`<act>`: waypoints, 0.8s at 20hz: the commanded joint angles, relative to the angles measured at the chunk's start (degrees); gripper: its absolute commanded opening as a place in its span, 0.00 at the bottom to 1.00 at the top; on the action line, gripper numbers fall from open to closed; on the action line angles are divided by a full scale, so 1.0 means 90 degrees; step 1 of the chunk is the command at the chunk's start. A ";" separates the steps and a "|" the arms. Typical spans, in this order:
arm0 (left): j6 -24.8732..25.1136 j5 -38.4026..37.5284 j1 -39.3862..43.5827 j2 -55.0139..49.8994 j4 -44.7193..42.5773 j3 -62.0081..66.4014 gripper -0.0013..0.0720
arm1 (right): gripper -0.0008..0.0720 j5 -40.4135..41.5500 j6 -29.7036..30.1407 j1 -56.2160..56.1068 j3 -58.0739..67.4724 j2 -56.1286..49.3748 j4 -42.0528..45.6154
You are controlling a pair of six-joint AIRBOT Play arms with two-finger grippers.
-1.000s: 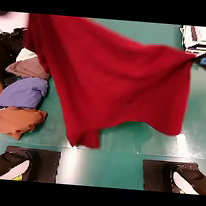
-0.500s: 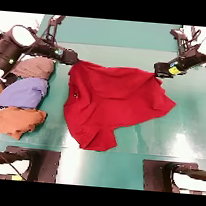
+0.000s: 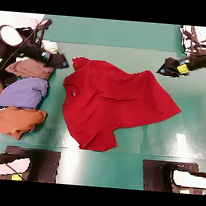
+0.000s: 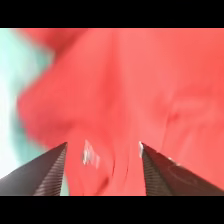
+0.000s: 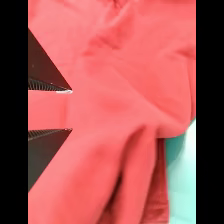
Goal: Fold the shirts.
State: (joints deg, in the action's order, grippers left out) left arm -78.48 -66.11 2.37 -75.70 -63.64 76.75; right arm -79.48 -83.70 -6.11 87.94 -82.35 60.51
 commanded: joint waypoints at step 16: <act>-0.2480 0.0670 0.2455 0.3206 0.0933 -0.5892 0.76 | 0.64 0.0466 0.0306 0.0981 -0.3070 0.2565 -0.0617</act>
State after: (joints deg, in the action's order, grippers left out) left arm -97.49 -61.54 20.08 -47.33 -55.37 25.04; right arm -76.16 -80.95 2.66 60.86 -59.70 56.51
